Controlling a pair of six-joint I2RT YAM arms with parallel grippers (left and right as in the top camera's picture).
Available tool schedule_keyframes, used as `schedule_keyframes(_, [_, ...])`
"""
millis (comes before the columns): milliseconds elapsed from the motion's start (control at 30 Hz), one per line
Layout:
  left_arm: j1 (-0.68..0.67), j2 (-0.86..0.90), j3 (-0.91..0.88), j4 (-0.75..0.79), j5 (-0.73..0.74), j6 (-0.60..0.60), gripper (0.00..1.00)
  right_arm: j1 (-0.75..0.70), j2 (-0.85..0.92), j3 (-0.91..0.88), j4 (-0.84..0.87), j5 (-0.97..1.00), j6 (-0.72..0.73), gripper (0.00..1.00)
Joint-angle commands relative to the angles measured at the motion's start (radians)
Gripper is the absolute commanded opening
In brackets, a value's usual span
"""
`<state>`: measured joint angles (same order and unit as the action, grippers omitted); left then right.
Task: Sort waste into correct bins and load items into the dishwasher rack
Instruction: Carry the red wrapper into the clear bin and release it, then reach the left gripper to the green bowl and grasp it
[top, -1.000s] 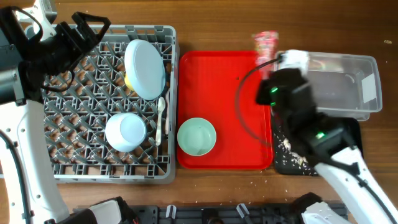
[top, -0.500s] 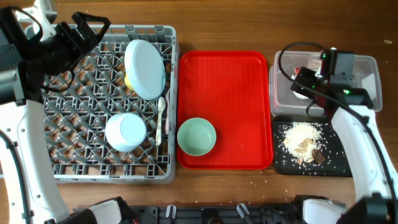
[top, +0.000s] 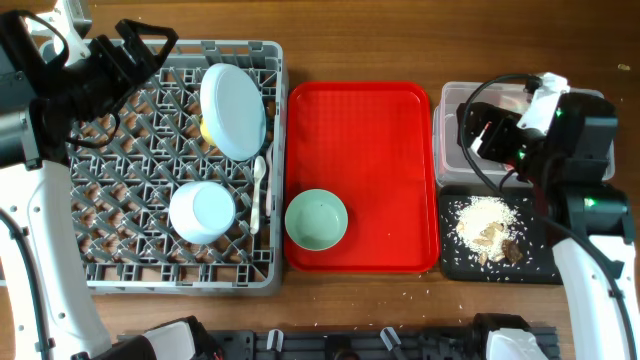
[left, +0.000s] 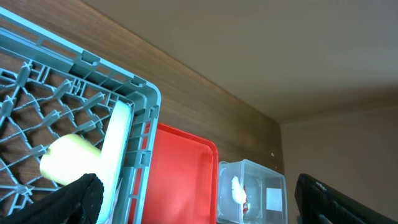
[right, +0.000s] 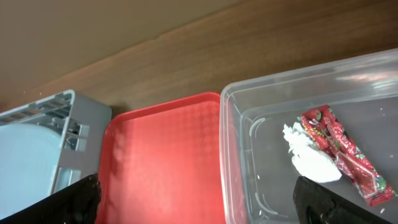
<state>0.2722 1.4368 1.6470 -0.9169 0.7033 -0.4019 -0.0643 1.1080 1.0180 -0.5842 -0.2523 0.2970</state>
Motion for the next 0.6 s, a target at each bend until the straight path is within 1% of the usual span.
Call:
schedule_keyframes(0, [0.001,0.004,0.005,0.003,-0.002,-0.002,1.00,-0.002,0.050,0.019,-0.001,-0.019,-0.006,1.00])
schedule_keyframes(467, [0.000,0.004,0.005,0.006,-0.002,-0.003,1.00,-0.002,0.279,0.019,-0.001,-0.019,-0.005,1.00])
schedule_keyframes(500, [0.000,0.004,0.005,-0.006,0.029,-0.003,1.00,-0.002,0.291,0.019,-0.001,-0.019,-0.005,1.00])
schedule_keyframes(533, [-0.001,0.004,0.005,-0.104,0.099,-0.002,1.00,-0.002,0.301,0.019,-0.001,-0.019,-0.005,1.00])
schedule_keyframes(567, [0.000,0.004,0.005,-0.158,0.104,-0.012,1.00,-0.003,0.305,0.019,-0.001,-0.019,-0.005,1.00])
